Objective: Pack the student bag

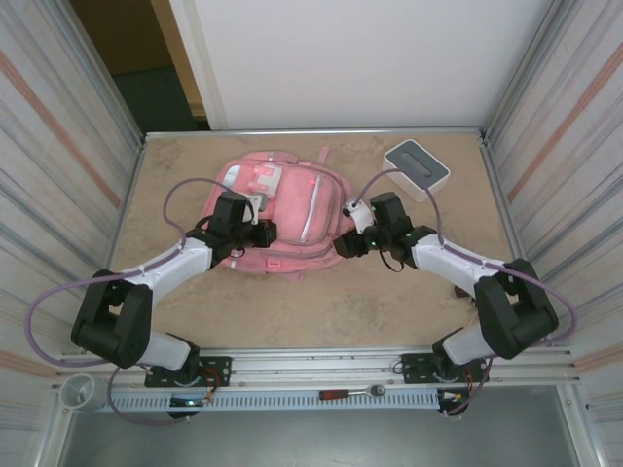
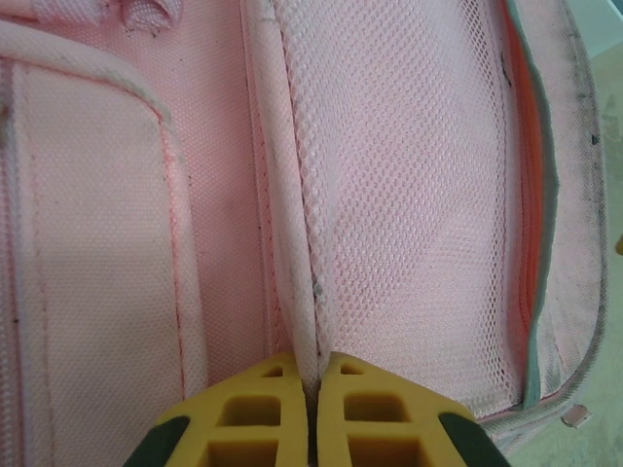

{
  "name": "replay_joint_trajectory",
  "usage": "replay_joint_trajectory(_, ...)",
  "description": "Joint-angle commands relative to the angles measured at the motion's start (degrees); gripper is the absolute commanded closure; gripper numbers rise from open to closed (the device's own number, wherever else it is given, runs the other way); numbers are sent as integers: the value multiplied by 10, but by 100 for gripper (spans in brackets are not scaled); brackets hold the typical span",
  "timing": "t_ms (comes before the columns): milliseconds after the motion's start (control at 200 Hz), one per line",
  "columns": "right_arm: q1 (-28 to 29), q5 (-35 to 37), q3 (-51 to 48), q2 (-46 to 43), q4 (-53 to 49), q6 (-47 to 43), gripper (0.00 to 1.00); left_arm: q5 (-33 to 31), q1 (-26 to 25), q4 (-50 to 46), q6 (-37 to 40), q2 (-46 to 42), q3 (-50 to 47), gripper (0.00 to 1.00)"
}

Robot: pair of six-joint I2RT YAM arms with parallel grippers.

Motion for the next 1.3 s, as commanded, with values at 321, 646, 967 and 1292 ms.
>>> replay_joint_trajectory(321,9,-9,65,91,-19,-62,60,-20,9,-9,14,11,6,100)
replay_joint_trajectory(646,16,-12,32,64,3,-42,90,-45,9,-13,19,18,14,100)
replay_joint_trajectory(967,18,-16,-6,22,18,-24,90,-55,9,-19,22,11,16,99)
replay_joint_trajectory(1292,42,67,7,20,23,-94,58,-49,9,-17,23,12,14,97)
